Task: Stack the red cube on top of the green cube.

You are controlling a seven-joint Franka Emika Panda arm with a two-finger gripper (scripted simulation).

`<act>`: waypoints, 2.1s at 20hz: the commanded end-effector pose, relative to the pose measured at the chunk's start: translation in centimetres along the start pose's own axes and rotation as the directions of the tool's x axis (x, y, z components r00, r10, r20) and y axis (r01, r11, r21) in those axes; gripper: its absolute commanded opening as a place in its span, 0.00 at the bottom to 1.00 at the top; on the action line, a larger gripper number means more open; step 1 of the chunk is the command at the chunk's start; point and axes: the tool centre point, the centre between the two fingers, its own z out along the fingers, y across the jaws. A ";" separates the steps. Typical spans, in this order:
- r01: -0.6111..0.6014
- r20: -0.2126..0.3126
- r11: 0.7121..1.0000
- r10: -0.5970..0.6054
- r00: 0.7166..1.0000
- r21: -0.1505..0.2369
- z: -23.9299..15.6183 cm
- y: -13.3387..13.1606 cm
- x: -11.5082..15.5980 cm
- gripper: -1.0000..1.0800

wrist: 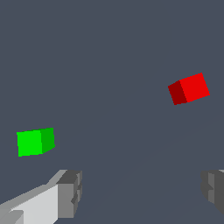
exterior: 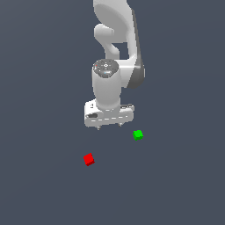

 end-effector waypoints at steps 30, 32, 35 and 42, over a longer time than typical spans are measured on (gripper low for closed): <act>0.316 0.033 0.949 -0.316 0.948 0.001 8.9 11.6 8.5 0.96; 0.321 0.034 0.947 -0.320 0.947 0.001 9.0 11.7 8.7 0.96; 0.324 0.034 0.946 -0.324 0.945 0.001 9.1 11.8 8.8 0.96; 0.324 0.034 0.946 -0.324 0.946 0.001 9.1 11.8 8.8 0.96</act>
